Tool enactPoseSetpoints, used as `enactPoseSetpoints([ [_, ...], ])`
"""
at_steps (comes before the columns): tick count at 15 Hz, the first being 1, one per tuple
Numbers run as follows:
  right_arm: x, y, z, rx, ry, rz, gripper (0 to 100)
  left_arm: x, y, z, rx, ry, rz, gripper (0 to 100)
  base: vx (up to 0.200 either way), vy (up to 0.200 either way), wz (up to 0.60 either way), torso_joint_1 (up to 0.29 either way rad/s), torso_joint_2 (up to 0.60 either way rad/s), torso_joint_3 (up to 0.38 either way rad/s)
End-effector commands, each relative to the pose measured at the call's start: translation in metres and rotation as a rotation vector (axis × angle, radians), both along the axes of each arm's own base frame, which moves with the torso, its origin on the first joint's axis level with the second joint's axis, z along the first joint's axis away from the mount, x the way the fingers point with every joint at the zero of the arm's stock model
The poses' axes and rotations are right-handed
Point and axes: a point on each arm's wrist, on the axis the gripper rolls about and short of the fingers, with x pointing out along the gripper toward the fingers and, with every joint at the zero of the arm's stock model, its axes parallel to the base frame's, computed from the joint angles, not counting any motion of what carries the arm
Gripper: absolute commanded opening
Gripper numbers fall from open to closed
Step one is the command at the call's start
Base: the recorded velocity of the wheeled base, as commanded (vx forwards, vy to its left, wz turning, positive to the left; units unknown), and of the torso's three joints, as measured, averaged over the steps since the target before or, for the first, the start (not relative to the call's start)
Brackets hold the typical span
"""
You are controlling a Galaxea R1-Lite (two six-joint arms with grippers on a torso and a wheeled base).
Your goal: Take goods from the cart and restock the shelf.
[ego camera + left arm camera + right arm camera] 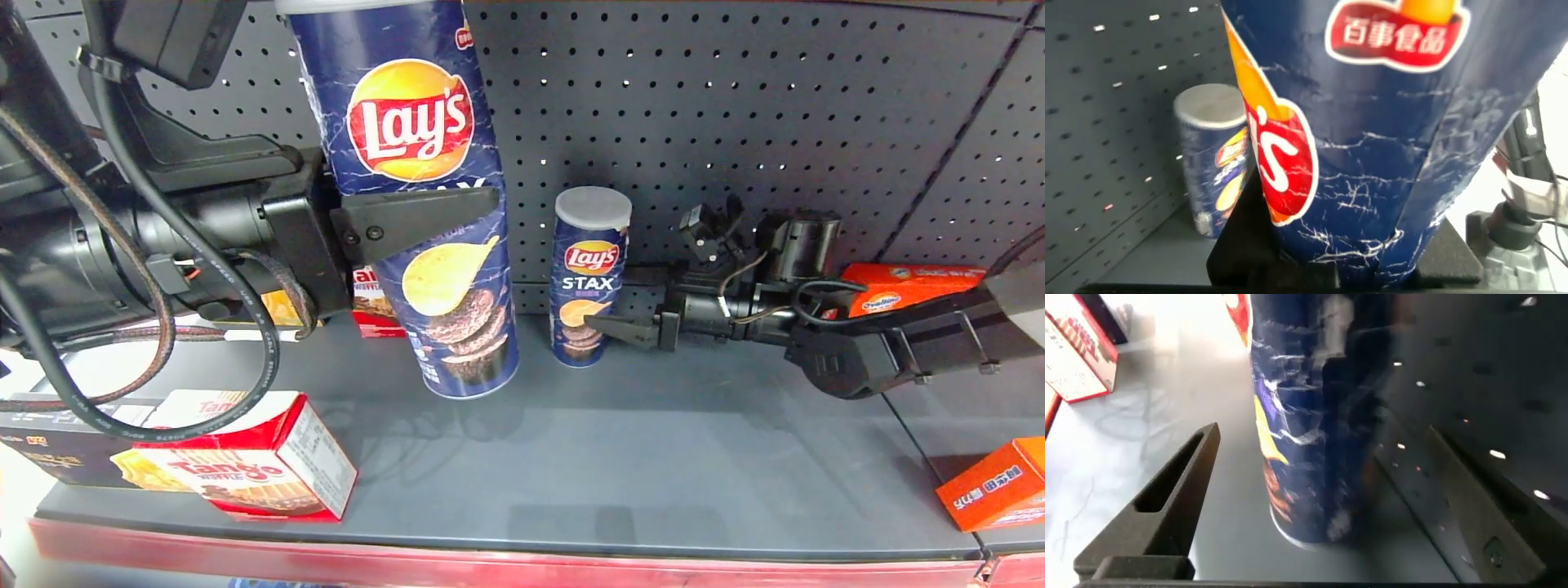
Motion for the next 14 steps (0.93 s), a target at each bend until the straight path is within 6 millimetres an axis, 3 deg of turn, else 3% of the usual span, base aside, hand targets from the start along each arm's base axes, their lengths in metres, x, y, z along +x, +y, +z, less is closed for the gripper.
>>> enactPoseSetpoints([
  [1, 0.008, 0.011, -0.013, -0.007, 0.017, 0.017, 100, 0.002, 0.003, -0.001, 0.001, 0.002, 0.015, 0, 0.0, 0.0, 0.0, 0.0, 0.0, 0.0],
  [6, 0.021, 0.019, -0.027, -0.005, 0.036, 0.097, 100, 0.003, 0.003, -0.001, 0.003, 0.004, 0.005, 0, 0.0, 0.0, 0.0, 0.0, 0.0, 0.0],
  [14, 0.032, 0.018, -0.005, 0.016, 0.051, 0.154, 100, 0.002, 0.004, -0.009, 0.0, 0.01, 0.006, 0, 0.0, 0.0, 0.0, 0.0, 0.0, 0.0],
])
